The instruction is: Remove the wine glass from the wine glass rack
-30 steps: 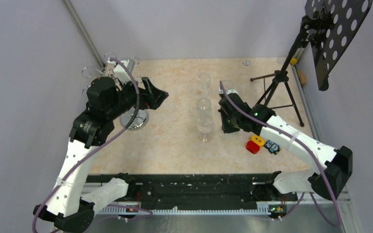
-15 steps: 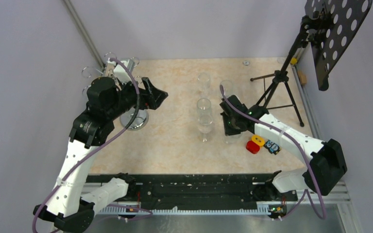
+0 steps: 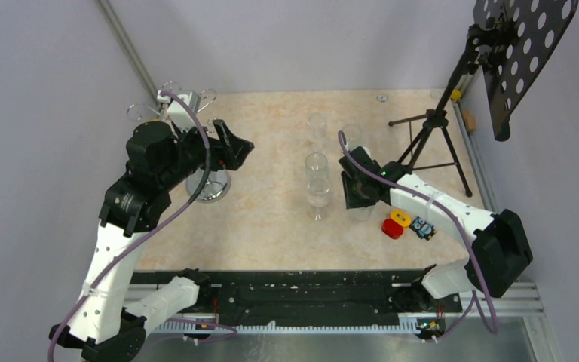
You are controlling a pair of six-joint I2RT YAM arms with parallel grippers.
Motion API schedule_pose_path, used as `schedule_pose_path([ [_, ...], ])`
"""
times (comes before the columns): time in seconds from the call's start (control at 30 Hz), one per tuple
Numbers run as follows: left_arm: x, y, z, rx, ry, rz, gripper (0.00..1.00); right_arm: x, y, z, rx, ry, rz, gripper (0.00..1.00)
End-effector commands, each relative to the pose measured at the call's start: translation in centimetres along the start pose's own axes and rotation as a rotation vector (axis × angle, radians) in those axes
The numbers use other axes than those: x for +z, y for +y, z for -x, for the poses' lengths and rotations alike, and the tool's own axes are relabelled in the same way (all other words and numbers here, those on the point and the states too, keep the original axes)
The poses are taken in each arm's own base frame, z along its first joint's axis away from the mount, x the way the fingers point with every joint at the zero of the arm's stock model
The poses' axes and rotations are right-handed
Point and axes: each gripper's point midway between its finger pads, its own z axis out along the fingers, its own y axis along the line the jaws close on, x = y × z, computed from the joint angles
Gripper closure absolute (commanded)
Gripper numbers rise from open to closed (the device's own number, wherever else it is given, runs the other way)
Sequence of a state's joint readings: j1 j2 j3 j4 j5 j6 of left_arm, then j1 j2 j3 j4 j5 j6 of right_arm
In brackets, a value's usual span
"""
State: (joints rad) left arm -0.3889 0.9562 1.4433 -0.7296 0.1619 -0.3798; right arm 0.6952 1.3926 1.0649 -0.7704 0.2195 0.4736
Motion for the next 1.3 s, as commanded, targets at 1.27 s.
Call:
schedule_pose_path([
  [1.27,-20.4,7.0,3.9,0.173,-0.540,0.458,0.01,-31.3,-3.2,8.8,-0.090,-1.277,0.447,0.50],
])
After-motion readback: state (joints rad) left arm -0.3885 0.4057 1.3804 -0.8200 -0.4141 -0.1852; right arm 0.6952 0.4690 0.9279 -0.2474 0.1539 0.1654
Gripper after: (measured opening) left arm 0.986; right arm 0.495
